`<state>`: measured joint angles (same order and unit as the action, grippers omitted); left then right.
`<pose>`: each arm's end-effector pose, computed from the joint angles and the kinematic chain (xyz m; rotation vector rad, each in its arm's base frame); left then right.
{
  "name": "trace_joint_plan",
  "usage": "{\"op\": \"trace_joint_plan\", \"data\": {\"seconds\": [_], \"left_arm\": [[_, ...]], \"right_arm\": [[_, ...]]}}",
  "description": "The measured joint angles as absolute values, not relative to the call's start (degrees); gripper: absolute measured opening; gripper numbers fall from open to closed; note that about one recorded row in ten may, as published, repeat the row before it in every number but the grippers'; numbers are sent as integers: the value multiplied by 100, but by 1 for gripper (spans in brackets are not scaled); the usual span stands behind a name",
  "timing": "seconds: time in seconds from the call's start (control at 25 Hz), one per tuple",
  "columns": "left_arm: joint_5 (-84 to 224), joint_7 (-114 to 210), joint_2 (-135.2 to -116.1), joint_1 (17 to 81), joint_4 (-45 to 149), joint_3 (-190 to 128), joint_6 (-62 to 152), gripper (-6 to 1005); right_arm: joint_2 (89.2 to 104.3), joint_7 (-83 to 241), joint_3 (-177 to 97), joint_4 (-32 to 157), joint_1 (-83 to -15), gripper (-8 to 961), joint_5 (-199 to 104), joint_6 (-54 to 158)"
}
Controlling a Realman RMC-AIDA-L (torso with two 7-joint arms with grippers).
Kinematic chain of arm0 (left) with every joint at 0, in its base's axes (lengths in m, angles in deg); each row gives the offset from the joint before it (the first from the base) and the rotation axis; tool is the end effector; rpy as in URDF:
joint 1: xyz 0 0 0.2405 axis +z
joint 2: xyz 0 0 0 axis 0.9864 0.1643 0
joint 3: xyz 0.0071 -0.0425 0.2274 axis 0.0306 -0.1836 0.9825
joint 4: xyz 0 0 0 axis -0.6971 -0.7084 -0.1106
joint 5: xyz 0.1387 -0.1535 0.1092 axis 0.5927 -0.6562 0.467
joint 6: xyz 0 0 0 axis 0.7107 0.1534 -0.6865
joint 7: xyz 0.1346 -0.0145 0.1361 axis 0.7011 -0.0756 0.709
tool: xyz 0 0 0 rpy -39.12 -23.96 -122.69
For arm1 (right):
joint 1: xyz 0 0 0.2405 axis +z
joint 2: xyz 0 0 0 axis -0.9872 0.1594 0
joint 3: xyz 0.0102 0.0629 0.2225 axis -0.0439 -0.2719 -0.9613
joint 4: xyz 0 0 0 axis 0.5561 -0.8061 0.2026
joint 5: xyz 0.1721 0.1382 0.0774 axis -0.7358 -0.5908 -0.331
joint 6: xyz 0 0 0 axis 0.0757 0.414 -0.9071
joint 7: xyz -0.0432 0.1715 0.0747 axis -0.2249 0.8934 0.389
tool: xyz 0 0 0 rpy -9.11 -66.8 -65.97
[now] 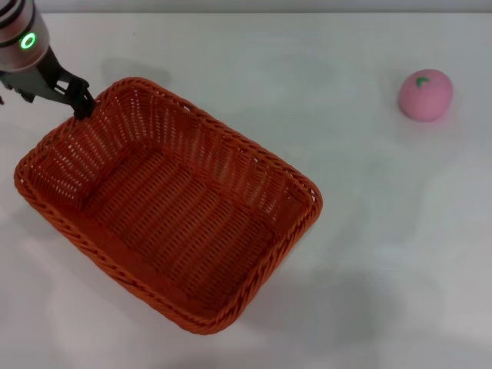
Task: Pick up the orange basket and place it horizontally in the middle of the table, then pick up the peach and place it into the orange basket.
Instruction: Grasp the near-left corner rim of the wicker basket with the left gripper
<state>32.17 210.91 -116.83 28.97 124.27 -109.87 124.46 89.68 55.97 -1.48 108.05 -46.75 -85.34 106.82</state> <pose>-0.1490 0.4169 -0.0158 -1.9754 -1.1158 0.6804 0.3754 0.4674 0.1773 -1.4622 1.3417 0.0749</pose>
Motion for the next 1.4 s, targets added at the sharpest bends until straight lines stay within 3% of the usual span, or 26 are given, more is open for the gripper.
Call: {"op": "trace_joint_plan", "data": {"seconds": [0.6,1.4], "left_arm": [[3236,21088,-11798,2806,12396,-10651,12045,706],[3237,21083,-11993,3195,12257,-10626,11553,701]], "right_arm": [[8966,5603,-150,10754,-4646,502,-8534,10643],[8946,5604,-190,10750,-4593,502,-8535,10663]]}}
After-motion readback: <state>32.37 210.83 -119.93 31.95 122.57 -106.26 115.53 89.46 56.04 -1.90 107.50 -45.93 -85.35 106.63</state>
